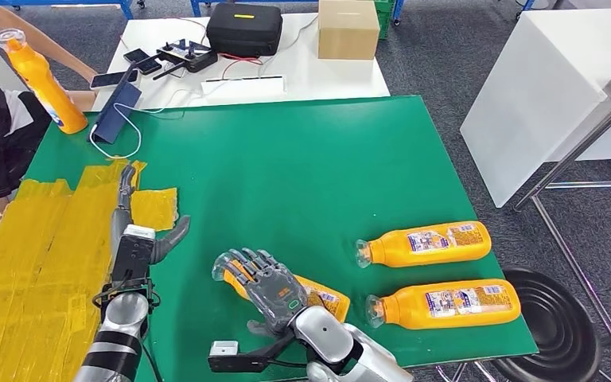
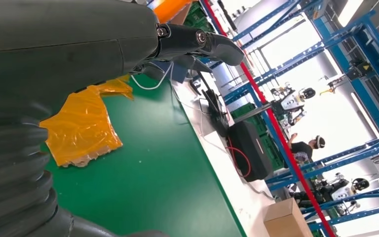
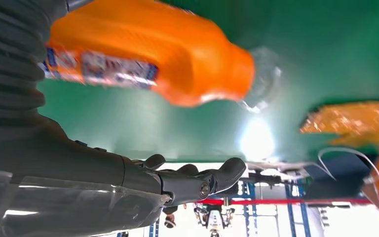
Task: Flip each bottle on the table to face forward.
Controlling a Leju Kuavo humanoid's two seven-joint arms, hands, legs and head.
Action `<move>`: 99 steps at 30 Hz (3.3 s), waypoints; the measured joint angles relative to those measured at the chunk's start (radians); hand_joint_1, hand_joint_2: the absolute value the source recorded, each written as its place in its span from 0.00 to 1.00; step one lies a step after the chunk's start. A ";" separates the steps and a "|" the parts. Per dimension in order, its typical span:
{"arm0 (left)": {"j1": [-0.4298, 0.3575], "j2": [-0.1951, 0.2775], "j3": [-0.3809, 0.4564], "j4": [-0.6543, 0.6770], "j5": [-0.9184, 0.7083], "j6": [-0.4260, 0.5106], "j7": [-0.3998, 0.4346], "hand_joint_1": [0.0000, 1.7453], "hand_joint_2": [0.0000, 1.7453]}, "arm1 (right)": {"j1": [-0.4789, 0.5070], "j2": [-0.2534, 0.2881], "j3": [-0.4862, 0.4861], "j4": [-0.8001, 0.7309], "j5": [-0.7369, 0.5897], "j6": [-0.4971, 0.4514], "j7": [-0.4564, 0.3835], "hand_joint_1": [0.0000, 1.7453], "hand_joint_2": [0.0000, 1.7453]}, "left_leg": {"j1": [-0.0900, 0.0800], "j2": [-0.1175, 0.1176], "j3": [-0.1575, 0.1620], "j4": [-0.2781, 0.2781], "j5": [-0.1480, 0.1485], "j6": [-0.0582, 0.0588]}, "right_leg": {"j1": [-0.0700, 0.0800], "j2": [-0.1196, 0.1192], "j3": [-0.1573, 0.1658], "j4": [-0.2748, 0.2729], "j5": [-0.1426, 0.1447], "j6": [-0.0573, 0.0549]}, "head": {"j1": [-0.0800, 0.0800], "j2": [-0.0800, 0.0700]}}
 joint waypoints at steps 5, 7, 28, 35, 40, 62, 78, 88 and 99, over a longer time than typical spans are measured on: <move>0.023 0.001 0.007 -0.023 0.000 0.005 0.005 0.00 1.00 | 0.029 -0.015 0.004 0.011 0.098 -0.027 0.082 0.00 1.00 | 0.000 0.000 0.000 0.000 0.000 0.000 | 0.000 0.000 0.000 0.000 0.000 0.000 | 0.000 0.000; 0.035 0.001 0.011 -0.036 0.000 0.007 0.008 0.00 1.00 | 0.048 -0.021 0.003 0.012 0.158 -0.038 0.128 0.00 1.00 | 0.000 0.000 0.000 0.000 0.000 0.000 | 0.000 0.000 0.000 0.000 0.000 0.000 | 0.000 0.000; 0.064 0.004 0.029 -0.097 -0.018 -0.005 0.047 0.00 1.00 | 0.094 0.007 -0.129 0.109 0.372 0.004 0.319 0.00 0.00 | 0.000 0.000 0.003 0.000 0.000 0.000 | 0.000 0.000 0.003 0.000 0.000 0.000 | 0.000 0.000; 0.065 0.003 0.027 -0.097 -0.032 -0.013 0.061 0.00 1.00 | 0.058 0.055 -0.168 0.187 0.324 0.052 0.283 0.00 0.00 | 0.000 0.003 0.008 0.000 0.000 0.000 | 0.000 0.001 0.006 -0.001 0.000 0.000 | 0.000 0.000; 0.064 0.003 0.026 -0.097 -0.034 -0.017 0.063 0.00 1.00 | 0.035 0.070 -0.181 0.225 0.307 0.059 0.266 0.00 0.00 | 0.000 0.004 0.010 0.000 0.000 0.000 | 0.000 0.001 0.008 -0.001 0.000 0.000 | 0.000 0.000; -0.061 0.003 -0.080 0.068 -0.002 -0.006 0.038 0.00 1.00 | -0.282 -0.020 -0.156 0.399 -0.153 0.345 -0.012 0.98 1.00 | -0.001 0.006 0.008 0.000 0.008 0.001 | 0.000 0.004 0.007 -0.002 0.009 -0.001 | 0.000 0.000; -0.070 0.003 -0.098 0.096 0.008 -0.004 0.036 0.00 1.00 | -0.329 -0.046 -0.084 0.415 -0.115 0.335 0.013 1.00 1.00 | -0.001 0.005 0.005 0.000 0.008 0.001 | 0.000 0.003 0.004 -0.002 0.009 -0.001 | 0.000 0.000; -0.068 0.003 -0.098 0.096 0.013 0.000 0.027 0.00 1.00 | -0.339 -0.009 0.041 0.458 -0.006 0.251 0.014 1.00 1.00 | 0.000 0.008 0.007 0.000 0.007 0.001 | 0.000 0.004 0.004 -0.002 0.009 -0.001 | 0.000 0.000; -0.080 -0.002 -0.098 0.112 0.015 0.000 0.011 0.00 1.00 | -0.343 0.055 0.116 0.528 0.025 0.164 -0.086 1.00 1.00 | 0.000 0.011 0.009 0.000 0.007 0.000 | 0.001 0.006 0.005 -0.002 0.009 -0.001 | 0.000 0.000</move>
